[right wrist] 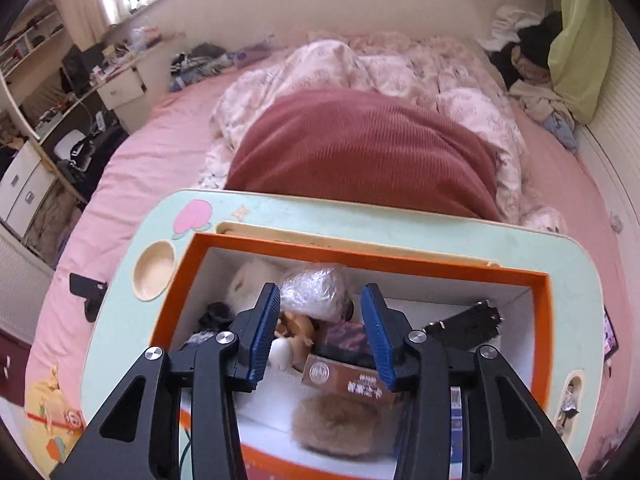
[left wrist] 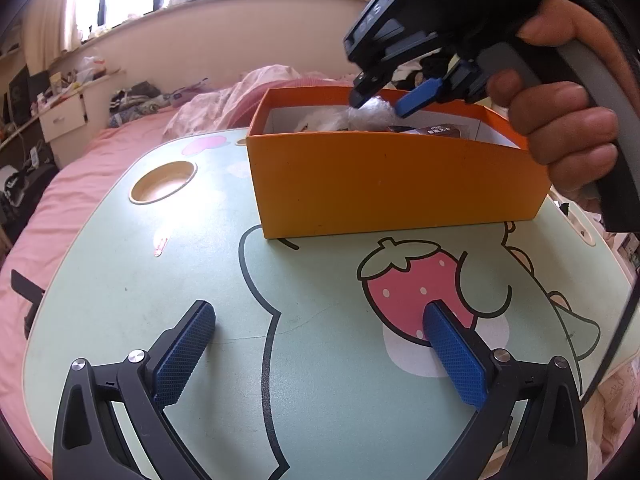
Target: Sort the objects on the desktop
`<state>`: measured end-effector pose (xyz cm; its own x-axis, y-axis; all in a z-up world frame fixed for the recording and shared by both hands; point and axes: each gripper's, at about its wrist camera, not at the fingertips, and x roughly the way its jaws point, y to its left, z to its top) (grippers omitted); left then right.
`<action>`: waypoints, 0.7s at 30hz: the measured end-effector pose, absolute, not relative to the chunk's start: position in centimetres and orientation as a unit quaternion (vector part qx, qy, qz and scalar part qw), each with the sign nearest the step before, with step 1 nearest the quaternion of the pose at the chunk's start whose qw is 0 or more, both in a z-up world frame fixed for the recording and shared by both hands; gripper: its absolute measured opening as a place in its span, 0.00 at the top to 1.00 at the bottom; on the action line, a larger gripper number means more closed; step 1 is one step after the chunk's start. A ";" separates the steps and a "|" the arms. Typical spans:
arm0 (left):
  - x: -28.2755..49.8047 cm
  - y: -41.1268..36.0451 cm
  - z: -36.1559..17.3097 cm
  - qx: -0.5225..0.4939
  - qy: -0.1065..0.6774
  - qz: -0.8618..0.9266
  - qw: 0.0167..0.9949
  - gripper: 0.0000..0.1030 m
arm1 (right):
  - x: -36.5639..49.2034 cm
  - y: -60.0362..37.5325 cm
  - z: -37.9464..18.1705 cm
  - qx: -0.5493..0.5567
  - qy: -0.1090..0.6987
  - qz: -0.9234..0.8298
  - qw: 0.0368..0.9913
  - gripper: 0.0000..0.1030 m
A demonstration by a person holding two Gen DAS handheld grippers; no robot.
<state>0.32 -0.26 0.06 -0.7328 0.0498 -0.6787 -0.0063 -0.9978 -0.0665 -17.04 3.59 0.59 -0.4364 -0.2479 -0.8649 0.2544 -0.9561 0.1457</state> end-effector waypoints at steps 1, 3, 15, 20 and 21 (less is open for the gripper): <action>0.4 -0.3 0.1 -0.365 -0.030 0.930 0.015 0.00 | -17.7 3.6 0.0 0.522 -0.006 -0.840 0.150 0.57; 0.4 -0.3 0.1 -0.365 -0.030 0.930 0.015 0.00 | -18.2 3.1 -0.6 0.535 -0.006 -0.832 0.148 0.62; 0.1 0.0 -0.1 -0.366 -0.031 0.930 0.017 0.00 | -4.4 10.8 6.1 0.388 -0.030 -0.878 0.277 0.66; 0.2 -0.1 -0.1 -0.366 -0.031 0.930 0.017 0.00 | -1.7 13.1 0.9 0.407 -0.041 -0.879 0.246 0.66; 0.2 0.0 -0.1 -0.365 -0.032 0.930 0.017 0.00 | -1.9 13.0 0.0 0.410 -0.033 -0.881 0.234 0.65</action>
<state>0.20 -0.04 -0.09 -0.7323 0.0549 -0.6788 -0.0086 -0.9974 -0.0713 -1.90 13.05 0.03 -0.5545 -0.4394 -0.7067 0.3858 -0.8882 0.2495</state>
